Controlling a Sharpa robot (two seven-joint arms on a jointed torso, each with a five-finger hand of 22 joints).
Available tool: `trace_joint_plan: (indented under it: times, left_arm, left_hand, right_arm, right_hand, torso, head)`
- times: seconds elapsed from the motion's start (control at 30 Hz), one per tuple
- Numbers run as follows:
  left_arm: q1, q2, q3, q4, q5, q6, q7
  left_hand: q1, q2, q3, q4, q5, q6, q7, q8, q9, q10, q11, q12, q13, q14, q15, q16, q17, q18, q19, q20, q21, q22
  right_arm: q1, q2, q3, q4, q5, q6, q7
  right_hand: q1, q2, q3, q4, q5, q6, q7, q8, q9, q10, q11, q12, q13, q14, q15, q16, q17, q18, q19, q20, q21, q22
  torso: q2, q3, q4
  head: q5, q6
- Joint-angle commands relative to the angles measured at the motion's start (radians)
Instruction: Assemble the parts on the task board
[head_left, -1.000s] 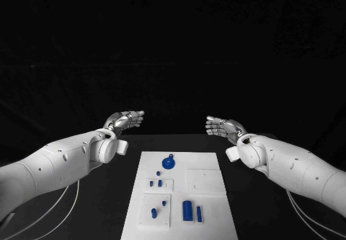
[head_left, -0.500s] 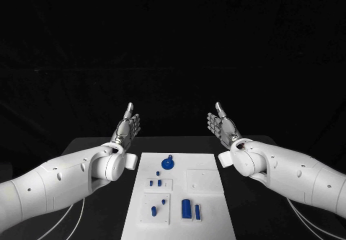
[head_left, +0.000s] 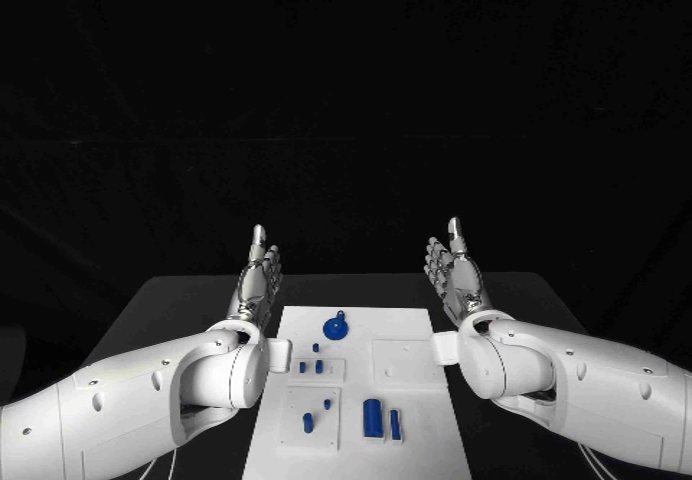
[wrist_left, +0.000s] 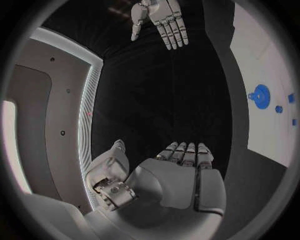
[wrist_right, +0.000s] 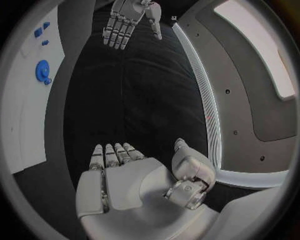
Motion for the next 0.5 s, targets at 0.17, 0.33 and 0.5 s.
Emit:
trace_joint_plan:
  times: [0.17, 0.33, 0.5]
  left_arm:
    - [-0.002, -0.002, 0.002, 0.011, 0.021, -0.083, 0.055]
    - [-0.002, -0.002, 0.002, 0.011, 0.021, -0.083, 0.055]
    - [-0.002, -0.002, 0.002, 0.011, 0.021, -0.083, 0.055]
  left_hand:
    - [-0.007, -0.001, -0.003, 0.000, -0.005, -0.005, 0.000, -0.007, -0.001, -0.005, 0.000, -0.007, -0.001, -0.004, -0.001, -0.003, -0.001, -0.015, -0.004, 0.000, -0.003, -0.001]
    - [-0.007, -0.001, -0.003, 0.000, -0.005, -0.005, 0.000, -0.007, -0.001, -0.005, 0.000, -0.007, -0.001, -0.004, -0.001, -0.003, -0.001, -0.015, -0.004, 0.000, -0.003, -0.001]
    - [-0.007, -0.001, -0.003, 0.000, -0.005, -0.005, 0.000, -0.007, -0.001, -0.005, 0.000, -0.007, -0.001, -0.004, -0.001, -0.003, -0.001, -0.015, -0.004, 0.000, -0.003, -0.001]
  right_arm:
    - [-0.004, -0.013, -0.003, 0.039, 0.072, -0.136, 0.079]
    - [-0.004, -0.013, -0.003, 0.039, 0.072, -0.136, 0.079]
    - [-0.004, -0.013, -0.003, 0.039, 0.072, -0.136, 0.079]
  right_hand:
    - [-0.006, 0.000, -0.004, 0.000, -0.004, -0.005, 0.000, -0.004, -0.001, -0.004, 0.000, -0.003, -0.001, -0.005, 0.000, -0.003, -0.001, -0.014, -0.005, 0.000, -0.003, -0.001]
    - [-0.006, 0.000, -0.004, 0.000, -0.004, -0.005, 0.000, -0.004, -0.001, -0.004, 0.000, -0.003, -0.001, -0.005, 0.000, -0.003, -0.001, -0.014, -0.005, 0.000, -0.003, -0.001]
    - [-0.006, 0.000, -0.004, 0.000, -0.004, -0.005, 0.000, -0.004, -0.001, -0.004, 0.000, -0.003, -0.001, -0.005, 0.000, -0.003, -0.001, -0.014, -0.005, 0.000, -0.003, -0.001]
  torso:
    - [0.000, 0.0000, 0.0000]
    - [0.000, 0.0000, 0.0000]
    - [0.000, 0.0000, 0.0000]
  head:
    - [0.000, 0.000]
    - [0.000, 0.000]
    - [0.000, 0.000]
